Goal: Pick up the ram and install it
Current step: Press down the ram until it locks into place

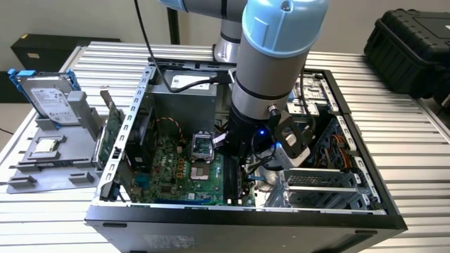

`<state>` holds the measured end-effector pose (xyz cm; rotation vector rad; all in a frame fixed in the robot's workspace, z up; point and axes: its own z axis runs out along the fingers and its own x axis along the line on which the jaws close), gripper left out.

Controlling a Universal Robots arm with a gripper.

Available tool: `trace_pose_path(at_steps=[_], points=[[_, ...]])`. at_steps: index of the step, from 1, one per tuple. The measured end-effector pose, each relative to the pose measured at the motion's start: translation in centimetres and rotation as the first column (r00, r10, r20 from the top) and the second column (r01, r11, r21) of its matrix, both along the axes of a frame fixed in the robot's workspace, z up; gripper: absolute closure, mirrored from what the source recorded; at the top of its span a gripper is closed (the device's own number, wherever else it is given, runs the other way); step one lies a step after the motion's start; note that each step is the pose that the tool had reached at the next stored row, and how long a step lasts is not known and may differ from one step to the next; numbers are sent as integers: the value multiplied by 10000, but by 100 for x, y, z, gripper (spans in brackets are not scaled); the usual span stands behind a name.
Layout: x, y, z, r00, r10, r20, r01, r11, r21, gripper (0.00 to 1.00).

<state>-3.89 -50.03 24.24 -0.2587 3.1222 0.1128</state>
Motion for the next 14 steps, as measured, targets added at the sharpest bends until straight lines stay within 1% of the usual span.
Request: trace_pose_path(at_steps=[2,4,14], points=[[0,0,1,10000,-22,1,22,10000,2,100],[0,0,19,10000,-23,0,23,10000,1,100],[-3,0,24,10000,-24,8,24,10000,-1,100]])
